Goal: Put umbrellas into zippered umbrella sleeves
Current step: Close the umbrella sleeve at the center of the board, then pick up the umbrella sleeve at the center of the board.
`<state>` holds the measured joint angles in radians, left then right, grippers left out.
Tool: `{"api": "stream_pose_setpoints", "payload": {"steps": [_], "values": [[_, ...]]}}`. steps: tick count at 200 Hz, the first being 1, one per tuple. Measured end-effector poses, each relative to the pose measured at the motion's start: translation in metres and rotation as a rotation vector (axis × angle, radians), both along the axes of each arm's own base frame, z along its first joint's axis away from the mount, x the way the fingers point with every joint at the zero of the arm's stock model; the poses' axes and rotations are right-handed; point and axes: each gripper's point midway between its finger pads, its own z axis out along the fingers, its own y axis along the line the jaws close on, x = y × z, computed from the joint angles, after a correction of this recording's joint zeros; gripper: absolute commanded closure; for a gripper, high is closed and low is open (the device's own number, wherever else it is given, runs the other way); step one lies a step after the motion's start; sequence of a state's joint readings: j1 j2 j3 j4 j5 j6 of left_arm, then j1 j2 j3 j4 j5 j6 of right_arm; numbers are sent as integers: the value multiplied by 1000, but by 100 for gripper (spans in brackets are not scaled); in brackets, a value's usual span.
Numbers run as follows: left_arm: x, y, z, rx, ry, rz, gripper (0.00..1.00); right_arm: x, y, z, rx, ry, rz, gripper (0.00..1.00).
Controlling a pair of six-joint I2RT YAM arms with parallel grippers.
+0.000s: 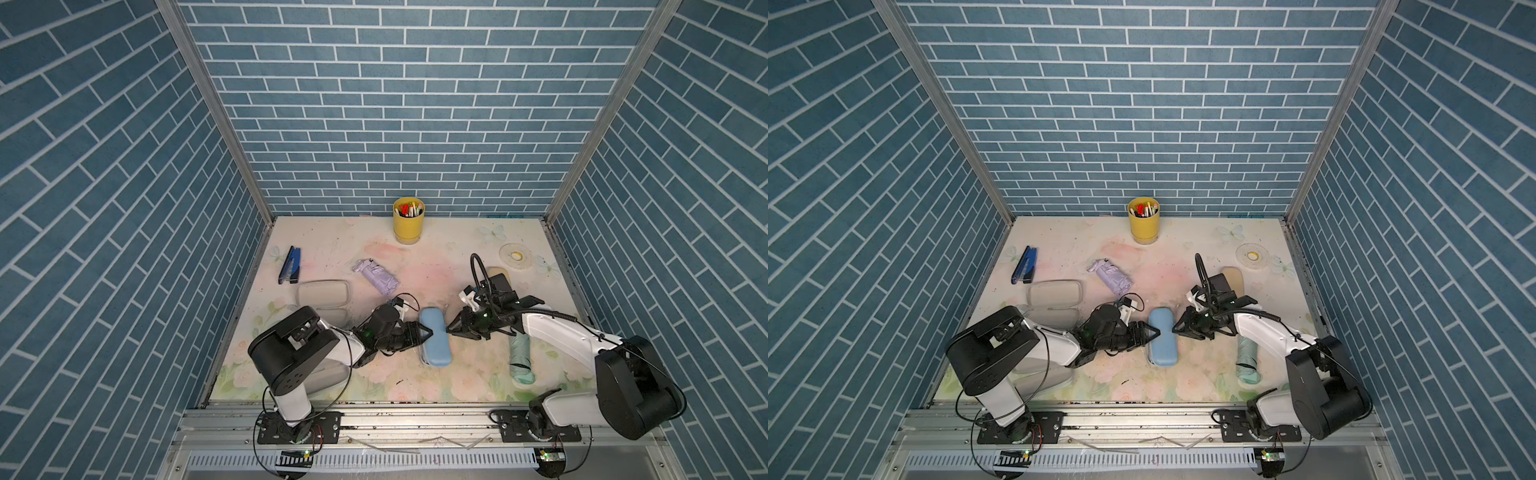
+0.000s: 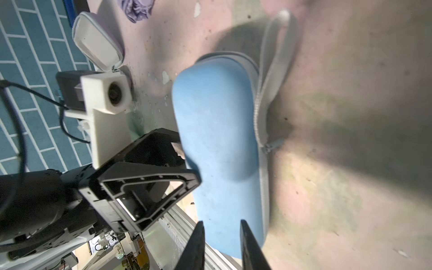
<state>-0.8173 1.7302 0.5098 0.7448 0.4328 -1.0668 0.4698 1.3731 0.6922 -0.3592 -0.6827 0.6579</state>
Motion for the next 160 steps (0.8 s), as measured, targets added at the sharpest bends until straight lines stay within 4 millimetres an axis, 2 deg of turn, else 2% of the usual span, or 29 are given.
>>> {"api": "stream_pose_setpoints", "payload": {"steps": [25, 56, 80, 93, 104, 124, 138, 160], "values": [[-2, -1, 2, -17, 0, -12, 31, -18, -2, -26, -19, 84, 3, 79], [-7, -2, 3, -28, 5, -24, 33, -20, 14, -27, 1, 83, 25, 85], [-7, 0, 2, -30, 6, -14, 41, -17, 24, -24, 24, 81, 17, 87], [-7, 3, -1, -27, 12, -4, 51, -16, 25, -24, 26, 83, 11, 86], [-7, 4, -4, -23, 14, -3, 61, -15, 24, -24, 28, 83, 8, 80], [-6, 5, -6, -41, 20, -6, 77, -8, 19, -19, 48, 67, -8, 54], [-5, 3, -4, -71, 23, -13, 89, 0, 10, -13, 64, 48, -29, 44], [-6, -1, -3, -120, 38, -21, 97, 8, 2, -10, 84, 27, -38, 31]]}}
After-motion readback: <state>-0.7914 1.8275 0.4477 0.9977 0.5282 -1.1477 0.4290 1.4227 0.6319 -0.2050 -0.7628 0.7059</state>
